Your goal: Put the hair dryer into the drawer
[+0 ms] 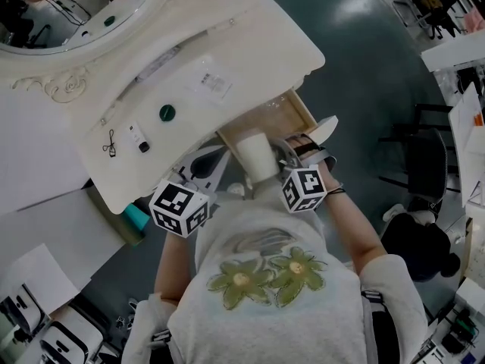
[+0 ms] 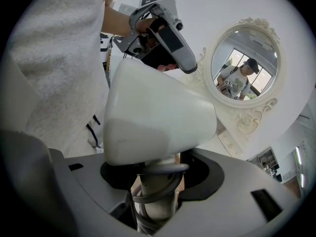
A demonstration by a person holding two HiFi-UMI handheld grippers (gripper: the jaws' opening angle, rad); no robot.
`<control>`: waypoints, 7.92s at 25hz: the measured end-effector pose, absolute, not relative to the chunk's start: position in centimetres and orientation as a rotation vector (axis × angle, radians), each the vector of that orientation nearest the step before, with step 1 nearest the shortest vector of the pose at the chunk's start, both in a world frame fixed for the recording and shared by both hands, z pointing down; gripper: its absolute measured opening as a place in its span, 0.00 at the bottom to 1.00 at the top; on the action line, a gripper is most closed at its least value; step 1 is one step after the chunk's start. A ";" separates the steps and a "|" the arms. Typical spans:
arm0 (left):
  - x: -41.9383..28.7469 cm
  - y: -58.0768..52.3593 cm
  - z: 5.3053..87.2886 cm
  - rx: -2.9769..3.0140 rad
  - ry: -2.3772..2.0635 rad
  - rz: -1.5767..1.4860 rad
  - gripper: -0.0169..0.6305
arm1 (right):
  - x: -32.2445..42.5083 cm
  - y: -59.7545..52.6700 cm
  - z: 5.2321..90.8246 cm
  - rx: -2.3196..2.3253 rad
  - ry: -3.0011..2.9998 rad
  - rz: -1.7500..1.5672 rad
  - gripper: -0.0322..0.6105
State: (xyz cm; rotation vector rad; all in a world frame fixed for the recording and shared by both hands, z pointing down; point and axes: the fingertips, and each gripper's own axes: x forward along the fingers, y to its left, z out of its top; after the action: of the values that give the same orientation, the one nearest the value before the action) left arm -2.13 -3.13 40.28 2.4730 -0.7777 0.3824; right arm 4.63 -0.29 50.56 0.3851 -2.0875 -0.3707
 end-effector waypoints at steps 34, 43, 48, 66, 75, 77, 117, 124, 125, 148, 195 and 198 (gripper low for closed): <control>-3.7 -4.3 41.8 2.421 -0.805 0.459 0.04 | 4.5 -0.9 55.1 0.257 -2.028 -0.327 0.43; -3.6 -4.4 42.7 2.400 -0.806 0.472 0.04 | 4.8 -1.1 56.4 0.220 -2.004 -0.332 0.43; -3.7 -4.4 42.8 2.391 -0.809 0.476 0.04 | 5.0 -1.3 56.9 0.205 -1.993 -0.334 0.43; -4.3 -4.8 43.5 2.350 -0.826 0.473 0.04 | 5.5 -2.4 60.0 0.145 -1.952 -0.325 0.43; -4.5 -5.0 43.8 2.333 -0.838 0.473 0.04 | 5.5 -2.9 61.5 0.114 -1.933 -0.314 0.43; -4.5 -5.0 43.9 2.329 -0.840 0.474 0.04 | 5.5 -2.9 62.0 0.107 -1.930 -0.307 0.43; -5.8 -4.0 45.2 2.249 -0.862 0.531 0.04 | 5.4 -3.2 68.0 -0.010 -1.893 -0.211 0.43; -6.1 -4.0 45.4 2.235 -0.867 0.535 0.04 | 5.2 -3.6 68.8 -0.026 -1.888 -0.217 0.43; -6.1 -4.0 45.5 2.234 -0.868 0.537 0.04 | 5.3 -3.6 69.1 -0.029 -1.884 -0.217 0.43; -8.1 -2.9 47.0 2.159 -0.883 0.570 0.04 | 5.3 -4.9 72.3 -0.003 -1.836 -0.172 0.43; -7.7 -2.2 47.7 2.120 -0.874 0.558 0.04 | 5.3 -4.9 75.4 -0.017 -1.734 -0.149 0.43; -7.6 -2.1 47.7 2.123 -0.874 0.556 0.04 | 5.3 -4.9 75.5 -0.025 -1.733 -0.137 0.43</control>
State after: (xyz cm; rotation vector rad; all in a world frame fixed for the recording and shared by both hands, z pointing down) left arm -7.61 -2.13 47.73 2.1226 -0.8738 0.5557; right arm 5.28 -4.89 75.45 -0.0254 -1.7334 -0.1375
